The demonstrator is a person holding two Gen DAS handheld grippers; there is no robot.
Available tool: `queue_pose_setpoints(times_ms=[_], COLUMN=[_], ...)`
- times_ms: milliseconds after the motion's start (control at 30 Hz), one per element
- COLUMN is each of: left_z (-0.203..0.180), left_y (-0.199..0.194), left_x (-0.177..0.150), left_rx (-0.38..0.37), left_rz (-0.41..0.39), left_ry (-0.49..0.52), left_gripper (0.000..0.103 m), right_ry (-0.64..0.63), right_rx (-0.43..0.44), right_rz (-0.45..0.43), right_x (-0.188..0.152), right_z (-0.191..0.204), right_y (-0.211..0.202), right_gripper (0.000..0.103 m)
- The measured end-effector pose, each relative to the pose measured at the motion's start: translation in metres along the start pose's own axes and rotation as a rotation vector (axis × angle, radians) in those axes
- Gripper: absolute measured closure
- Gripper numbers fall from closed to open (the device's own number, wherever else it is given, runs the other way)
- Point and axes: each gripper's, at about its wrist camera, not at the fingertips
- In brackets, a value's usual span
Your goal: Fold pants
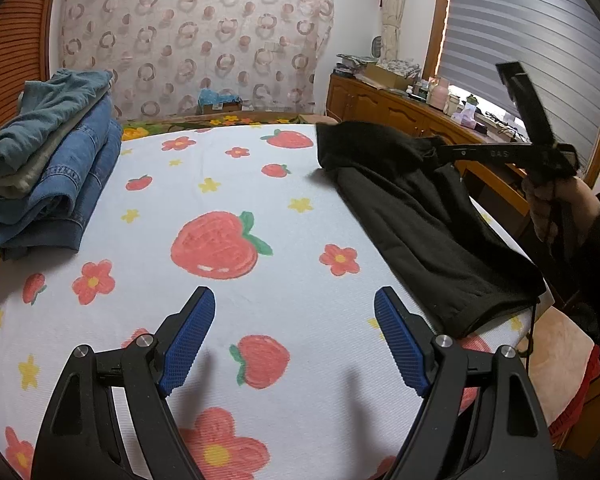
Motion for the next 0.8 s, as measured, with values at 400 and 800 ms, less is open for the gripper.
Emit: queue_pose_setpoints(times_ms=[400, 800], left_z=[-0.006, -0.009], left_y=[0.002, 0.003], left_x=[-0.001, -0.003], left_rx=[-0.009, -0.018], left_rz=[0.008, 0.017], left_ry=[0.008, 0.021], left_gripper=[0.02, 0.02], right_ry=[0.121, -0.014], right_rx=[-0.08, -0.093], right_rz=[0.015, 0.119], right_x=[0.006, 0.008], right_z=[-0.013, 0.0], right_y=[0.017, 0.042], right_gripper=[0.074, 0.074])
Point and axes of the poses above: each gripper's, at about its wrist camera, not at the fingertips, and y roughly the way its jaws point, z to its left, x to its top, and after that the axes turned 11 degrees about y, right-handed
